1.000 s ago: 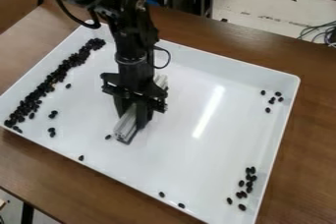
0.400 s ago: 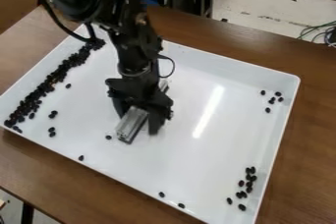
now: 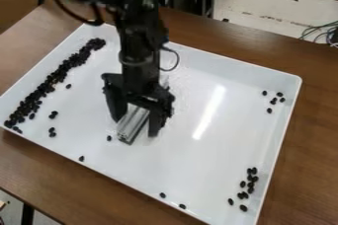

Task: Sweep into pile

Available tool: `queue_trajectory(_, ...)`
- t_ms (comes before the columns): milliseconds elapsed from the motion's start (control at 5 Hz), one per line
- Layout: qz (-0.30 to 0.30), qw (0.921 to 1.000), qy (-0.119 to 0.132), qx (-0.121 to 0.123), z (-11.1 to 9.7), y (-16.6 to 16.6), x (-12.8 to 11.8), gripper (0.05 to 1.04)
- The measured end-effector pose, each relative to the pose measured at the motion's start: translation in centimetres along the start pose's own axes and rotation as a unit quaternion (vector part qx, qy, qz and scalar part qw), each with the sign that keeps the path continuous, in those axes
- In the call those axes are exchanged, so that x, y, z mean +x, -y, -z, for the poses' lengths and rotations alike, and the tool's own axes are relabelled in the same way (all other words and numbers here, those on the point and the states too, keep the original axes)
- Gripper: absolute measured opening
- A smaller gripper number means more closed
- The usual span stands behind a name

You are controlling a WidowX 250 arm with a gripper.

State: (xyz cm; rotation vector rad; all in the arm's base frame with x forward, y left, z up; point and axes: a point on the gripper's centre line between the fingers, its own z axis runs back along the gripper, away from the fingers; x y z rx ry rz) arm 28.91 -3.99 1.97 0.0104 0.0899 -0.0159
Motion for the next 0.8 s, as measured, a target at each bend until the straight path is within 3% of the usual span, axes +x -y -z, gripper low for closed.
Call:
queue_trajectory(200,0.004,0.9995,0.005,0.03,-2.6,1.7,-0.2,0.999)
queue_trajectory(400,0.016,0.9992,0.024,0.029,-4.2,3.0,-0.5,0.999)
queue_trajectory(600,0.089,0.9951,0.04,0.018,-5.0,6.9,-0.6,0.999)
queue_trajectory(800,0.188,0.981,0.043,-0.022,-4.8,10.9,-1.7,0.999)
